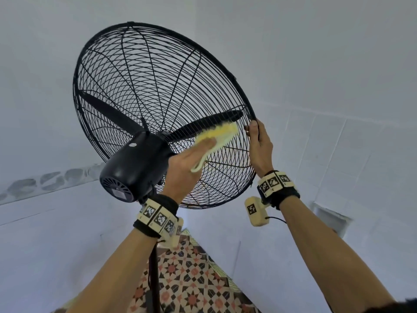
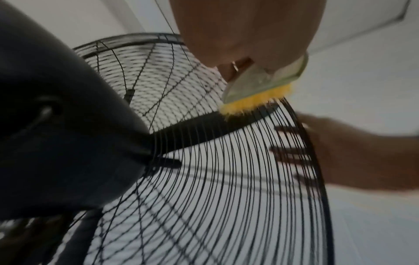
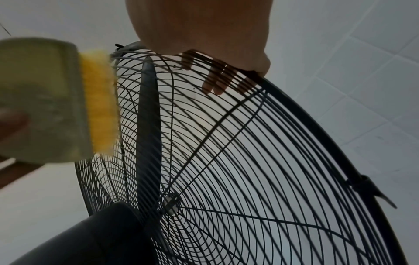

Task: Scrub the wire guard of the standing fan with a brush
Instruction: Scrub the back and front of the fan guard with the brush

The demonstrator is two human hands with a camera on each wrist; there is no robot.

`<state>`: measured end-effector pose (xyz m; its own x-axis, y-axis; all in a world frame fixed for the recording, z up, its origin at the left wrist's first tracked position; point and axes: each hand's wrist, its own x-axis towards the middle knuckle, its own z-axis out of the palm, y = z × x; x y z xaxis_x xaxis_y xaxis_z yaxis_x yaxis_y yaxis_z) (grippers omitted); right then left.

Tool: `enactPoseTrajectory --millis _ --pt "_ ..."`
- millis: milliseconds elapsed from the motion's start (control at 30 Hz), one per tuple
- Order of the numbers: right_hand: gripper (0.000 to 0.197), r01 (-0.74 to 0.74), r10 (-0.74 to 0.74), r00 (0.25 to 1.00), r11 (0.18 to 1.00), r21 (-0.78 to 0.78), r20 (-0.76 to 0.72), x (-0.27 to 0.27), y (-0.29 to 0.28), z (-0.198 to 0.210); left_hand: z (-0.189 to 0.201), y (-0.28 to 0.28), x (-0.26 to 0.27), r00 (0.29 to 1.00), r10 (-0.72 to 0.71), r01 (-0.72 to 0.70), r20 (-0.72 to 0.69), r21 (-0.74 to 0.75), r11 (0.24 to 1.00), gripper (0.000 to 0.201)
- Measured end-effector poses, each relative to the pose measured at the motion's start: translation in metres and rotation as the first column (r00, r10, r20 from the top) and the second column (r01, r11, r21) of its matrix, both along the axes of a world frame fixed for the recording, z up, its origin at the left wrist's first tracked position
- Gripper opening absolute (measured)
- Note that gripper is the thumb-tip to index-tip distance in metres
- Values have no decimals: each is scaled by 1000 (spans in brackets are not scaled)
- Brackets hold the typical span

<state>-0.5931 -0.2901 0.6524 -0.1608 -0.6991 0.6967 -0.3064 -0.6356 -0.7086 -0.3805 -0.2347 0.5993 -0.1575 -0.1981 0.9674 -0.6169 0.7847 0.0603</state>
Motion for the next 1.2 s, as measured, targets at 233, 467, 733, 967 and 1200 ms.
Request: enactPoseTrajectory --millis 233,467,733,967,1200 --pt "53 12 -12 1000 1000 25 8 0 -2 -5 -13 -13 7 986 -27 25 165 13 1000 55" --pt "53 -39 36 999 989 145 26 -10 -2 -4 14 -5 12 999 -26 28 34 -54 998 45" --pt "56 -61 56 998 984 168 34 -13 7 -11 -31 -4 1 980 -67 29 187 199 979 56" --pt "70 -58 45 995 987 151 84 -10 5 -15 37 15 -7 998 67 -68 -10 -97 993 51" --pt "56 -122 105 988 981 149 116 -18 17 -16 -1 36 -30 960 148 -156 238 14 988 59"
